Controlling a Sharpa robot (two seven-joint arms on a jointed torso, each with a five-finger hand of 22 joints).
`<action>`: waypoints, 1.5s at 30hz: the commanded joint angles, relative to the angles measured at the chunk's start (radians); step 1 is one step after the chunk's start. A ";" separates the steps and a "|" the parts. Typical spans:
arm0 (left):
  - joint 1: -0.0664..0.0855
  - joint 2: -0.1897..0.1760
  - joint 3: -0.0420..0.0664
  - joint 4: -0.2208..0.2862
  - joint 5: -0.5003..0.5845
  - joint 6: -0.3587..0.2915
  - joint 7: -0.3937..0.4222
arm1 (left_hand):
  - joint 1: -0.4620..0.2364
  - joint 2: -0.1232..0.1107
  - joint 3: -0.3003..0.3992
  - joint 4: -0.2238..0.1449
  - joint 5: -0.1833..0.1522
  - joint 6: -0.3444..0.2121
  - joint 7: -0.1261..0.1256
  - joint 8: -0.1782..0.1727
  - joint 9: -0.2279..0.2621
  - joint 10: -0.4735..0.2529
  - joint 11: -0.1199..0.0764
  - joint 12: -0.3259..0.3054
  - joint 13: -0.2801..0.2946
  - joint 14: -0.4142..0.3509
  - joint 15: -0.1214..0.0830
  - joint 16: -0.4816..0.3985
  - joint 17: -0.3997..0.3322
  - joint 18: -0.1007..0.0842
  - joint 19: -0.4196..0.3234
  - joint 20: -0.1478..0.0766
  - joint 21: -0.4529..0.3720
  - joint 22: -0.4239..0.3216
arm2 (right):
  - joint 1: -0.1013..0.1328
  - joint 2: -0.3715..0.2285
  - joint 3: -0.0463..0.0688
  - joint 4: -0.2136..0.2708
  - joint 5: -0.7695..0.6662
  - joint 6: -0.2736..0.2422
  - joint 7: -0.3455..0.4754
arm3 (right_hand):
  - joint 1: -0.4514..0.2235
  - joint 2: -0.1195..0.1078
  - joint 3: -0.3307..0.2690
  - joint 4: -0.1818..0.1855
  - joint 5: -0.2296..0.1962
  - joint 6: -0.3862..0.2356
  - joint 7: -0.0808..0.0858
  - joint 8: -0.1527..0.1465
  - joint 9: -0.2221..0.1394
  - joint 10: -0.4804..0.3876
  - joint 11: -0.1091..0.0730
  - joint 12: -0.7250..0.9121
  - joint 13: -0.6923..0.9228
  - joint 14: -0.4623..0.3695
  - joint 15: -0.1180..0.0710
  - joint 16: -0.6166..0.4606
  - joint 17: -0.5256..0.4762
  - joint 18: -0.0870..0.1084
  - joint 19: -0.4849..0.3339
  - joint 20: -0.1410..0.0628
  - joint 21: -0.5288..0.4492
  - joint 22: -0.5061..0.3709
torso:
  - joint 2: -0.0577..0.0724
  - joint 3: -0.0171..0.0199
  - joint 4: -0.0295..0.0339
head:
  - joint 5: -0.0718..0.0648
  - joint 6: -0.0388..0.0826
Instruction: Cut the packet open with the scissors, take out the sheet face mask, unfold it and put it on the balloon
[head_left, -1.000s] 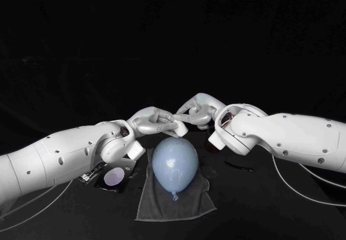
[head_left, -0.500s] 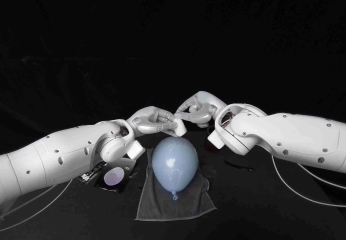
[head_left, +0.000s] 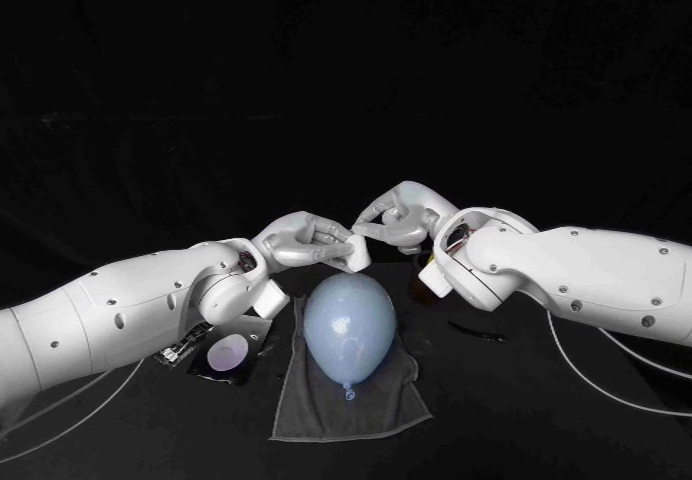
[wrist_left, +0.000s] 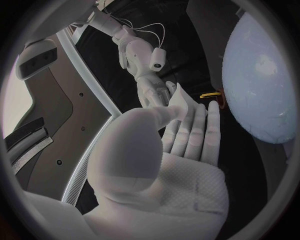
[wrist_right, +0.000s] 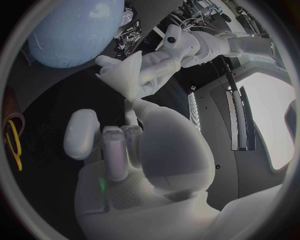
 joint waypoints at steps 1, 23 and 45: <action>0.001 -0.002 0.001 0.002 0.016 -0.003 0.001 | 0.004 0.004 0.005 0.001 0.003 0.007 0.003 0.007 0.001 -0.001 -0.005 -0.001 0.001 0.009 -0.001 0.003 0.001 0.016 0.004 -0.003 0.005 0.001 | 0.001 -0.013 0.001 0.002 -0.005 -0.033 0.010 | -0.011 -0.005 0.049 -0.043 0.003 0.010 -0.004 0.025 0.034 0.085 -0.004 0.003 0.231 0.103 -0.008 0.003 0.251 -0.005 0.005 -0.004 0.004 0.046 | 0.000 0.0003 -0.0002 | 0.000 0.002; 0.001 -0.008 0.000 0.003 0.049 -0.001 -0.015 | 0.003 0.004 0.006 0.000 0.003 0.007 0.004 0.007 0.002 0.000 -0.005 -0.001 0.001 0.009 -0.001 0.003 0.002 0.016 0.004 -0.004 0.005 0.001 | 0.001 -0.062 0.002 0.027 0.028 -0.062 0.024 | -0.033 -0.011 0.070 -0.049 0.003 0.004 -0.003 0.032 0.040 0.080 -0.003 -0.010 0.223 0.102 -0.007 0.002 0.247 -0.004 0.001 -0.005 -0.004 0.043 | 0.000 -0.0001 0.0001 | -0.002 0.004; -0.001 -0.028 -0.001 0.053 0.211 -0.002 -0.062 | -0.009 -0.013 0.013 -0.003 0.003 -0.001 0.052 0.002 0.008 -0.004 -0.022 -0.003 0.000 0.025 -0.011 0.011 0.008 0.016 0.006 -0.005 0.009 0.001 | -0.007 -0.107 0.002 0.060 0.058 -0.222 0.121 | -0.041 -0.022 0.100 -0.072 0.002 0.000 -0.004 0.043 0.048 0.086 -0.004 0.006 0.233 0.105 -0.008 0.007 0.262 -0.008 0.011 -0.005 0.015 0.057 | 0.000 0.0005 0.0000 | -0.005 0.009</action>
